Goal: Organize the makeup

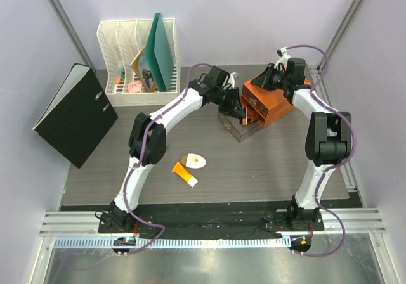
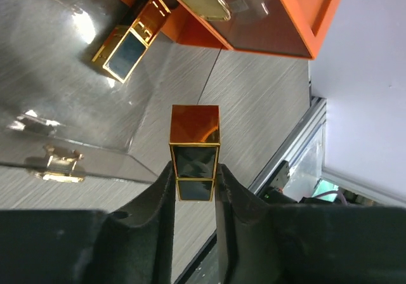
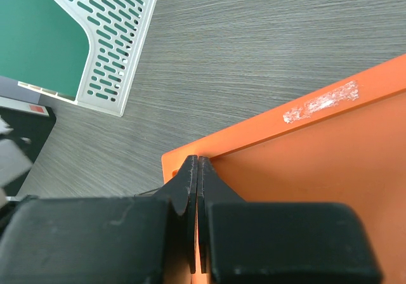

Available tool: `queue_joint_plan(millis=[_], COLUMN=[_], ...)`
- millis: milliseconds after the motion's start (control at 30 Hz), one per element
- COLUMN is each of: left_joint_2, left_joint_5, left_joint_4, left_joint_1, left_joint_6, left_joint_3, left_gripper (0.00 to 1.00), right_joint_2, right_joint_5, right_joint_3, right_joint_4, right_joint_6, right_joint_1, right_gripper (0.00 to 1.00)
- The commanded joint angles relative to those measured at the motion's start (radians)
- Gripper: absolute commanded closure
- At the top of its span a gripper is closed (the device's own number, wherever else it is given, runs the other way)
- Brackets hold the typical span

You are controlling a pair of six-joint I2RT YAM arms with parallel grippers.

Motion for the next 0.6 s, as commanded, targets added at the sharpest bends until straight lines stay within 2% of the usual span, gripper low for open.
queue_joint_plan(millis=[0,100,200,400,567], left_joint_2=[0.020,0.031,0.025,-0.061,-0.247], left_joint_5=[0.056,0.046,0.041,-0.049,-0.215], left_joint_4=[0.087,0.091,0.097,0.009,-0.134], left_joint_1=[0.006,0.006,0.004,0.017,0.053], left_joint_6=[-0.053,-0.052,-0.046,0.045,0.253], left_joint_3=[0.047,0.044,0.044,0.036,-0.146], left_gripper=[0.66,0.52,0.46,0.45,0.44], right_joint_2=[0.154,0.154,0.154,0.154,0.154], right_joint_5=[0.118,0.118,0.118,0.118,0.116], right_joint_3=[-0.115,-0.115,-0.116,-0.116,-0.115], right_joint_4=[-0.432,-0.432,-0.432,-0.437,-0.437], right_joint_6=[-0.079,-0.079,-0.078,-0.079,-0.079], right_joint_1=[0.008,0.008,0.008,0.008,0.008], right_gripper=[0.99,0.99,0.99,0.99,0.99])
